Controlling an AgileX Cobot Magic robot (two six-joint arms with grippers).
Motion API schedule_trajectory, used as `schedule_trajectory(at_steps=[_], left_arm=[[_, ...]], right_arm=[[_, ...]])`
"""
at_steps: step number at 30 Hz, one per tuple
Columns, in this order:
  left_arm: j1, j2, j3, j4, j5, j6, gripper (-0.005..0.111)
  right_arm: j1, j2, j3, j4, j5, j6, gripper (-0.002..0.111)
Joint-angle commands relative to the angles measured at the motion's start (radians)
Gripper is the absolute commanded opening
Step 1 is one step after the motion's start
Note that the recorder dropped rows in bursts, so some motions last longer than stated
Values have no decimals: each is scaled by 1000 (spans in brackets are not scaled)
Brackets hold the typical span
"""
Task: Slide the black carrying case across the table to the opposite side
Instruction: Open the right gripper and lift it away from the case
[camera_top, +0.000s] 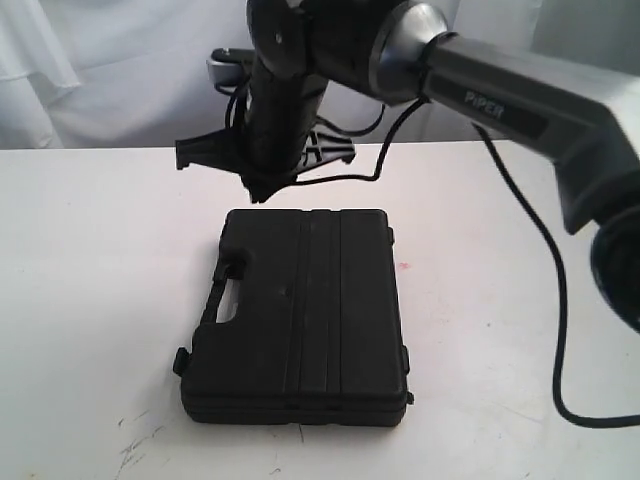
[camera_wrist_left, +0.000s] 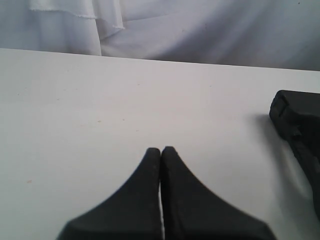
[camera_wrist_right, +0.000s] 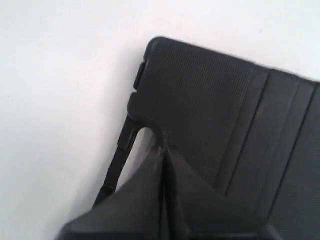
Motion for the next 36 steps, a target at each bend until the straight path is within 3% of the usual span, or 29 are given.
schedule_trajectory(at_steps=[1, 6, 12, 19, 27, 36], left_arm=[[0, -5, 4, 0, -15, -4, 0], [0, -5, 4, 0, -15, -4, 0], [0, -5, 4, 0, -15, -4, 0], [0, -5, 4, 0, -15, -4, 0], [0, -5, 4, 0, -15, -4, 0], [0, -5, 4, 0, -15, -4, 0]], right_arm=[[2, -93, 7, -56, 3, -106, 0], [25, -226, 125, -90, -113, -124, 0], [54, -436, 447, -90, -354, -113, 0], [52, -632, 691, -143, -465, -87, 0], [52, -771, 746, -280, -316, -87, 0], [52, -816, 746, -307, -313, -95, 0]])
